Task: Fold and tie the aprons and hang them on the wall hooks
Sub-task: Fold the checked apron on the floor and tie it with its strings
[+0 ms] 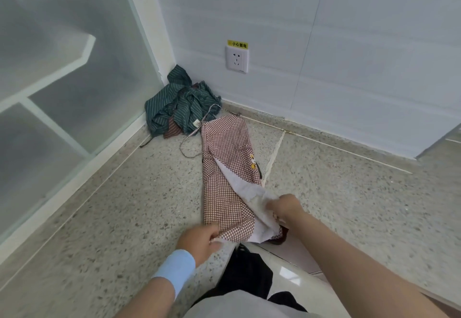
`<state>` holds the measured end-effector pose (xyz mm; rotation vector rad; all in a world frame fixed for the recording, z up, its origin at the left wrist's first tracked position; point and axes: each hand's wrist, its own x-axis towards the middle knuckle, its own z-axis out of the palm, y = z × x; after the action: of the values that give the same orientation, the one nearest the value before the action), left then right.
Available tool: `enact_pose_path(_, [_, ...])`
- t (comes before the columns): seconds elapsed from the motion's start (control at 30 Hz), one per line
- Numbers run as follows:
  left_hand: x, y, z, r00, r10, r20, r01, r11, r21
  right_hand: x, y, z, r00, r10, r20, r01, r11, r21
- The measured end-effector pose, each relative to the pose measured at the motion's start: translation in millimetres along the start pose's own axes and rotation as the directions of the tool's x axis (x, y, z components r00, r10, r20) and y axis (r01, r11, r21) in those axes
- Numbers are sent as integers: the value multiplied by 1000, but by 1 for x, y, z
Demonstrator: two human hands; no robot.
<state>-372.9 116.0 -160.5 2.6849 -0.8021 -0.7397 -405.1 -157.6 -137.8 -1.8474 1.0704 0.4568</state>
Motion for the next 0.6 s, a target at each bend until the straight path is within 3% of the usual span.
enact_pose_path(0.07, [-2, -2, 1, 963, 23, 268, -52, 994, 100, -8, -2, -3, 989, -146, -3, 145, 988, -44])
enact_pose_path(0.1, [-1, 0, 0, 952, 14, 305, -45, 995, 94, -15, -5, -3, 975, -221, 24, 223, 973, -60])
enact_pose_path(0.17, [-1, 11, -7, 982, -27, 185, 35, 999, -41, -28, -11, -1, 912, -370, 180, 382, 923, -39])
enact_pose_path(0.2, [1, 18, -13, 990, -95, 103, 115, 970, -215, -36, -15, 0, 858, -407, 312, 434, 901, -19])
enact_pose_path(0.23, [3, 26, -19, 979, -190, 75, 204, 878, -432, -43, -19, 2, 789, -399, 466, 461, 887, -20])
enact_pose_path(0.3, [8, 40, -26, 925, -317, 210, 359, 543, -760, -46, -20, 9, 690, -314, 653, 471, 879, -76])
enact_pose_path(0.33, [11, 45, -27, 898, -336, 282, 411, 418, -810, -43, -17, 11, 705, -294, 645, 447, 890, -83])
enact_pose_path(0.4, [12, 49, -23, 872, -356, 336, 468, 403, -787, -36, -9, 14, 833, -340, 437, 381, 924, -7])
enact_pose_path(0.43, [13, 48, -18, 861, -386, 332, 488, 442, -752, -32, -2, 14, 902, -346, 258, 358, 934, 0])
enact_pose_path(0.5, [15, 45, -10, 840, -441, 316, 525, 512, -680, -21, 13, 12, 954, -298, -37, 292, 949, -117])
enact_pose_path(0.53, [14, 45, -8, 837, -447, 315, 535, 550, -641, -16, 21, 11, 962, -258, -93, 239, 955, -172])
enact_pose_path(0.6, [12, 43, -3, 860, -413, 300, 510, 706, -491, -11, 38, 14, 988, -151, -27, 141, 965, -220])
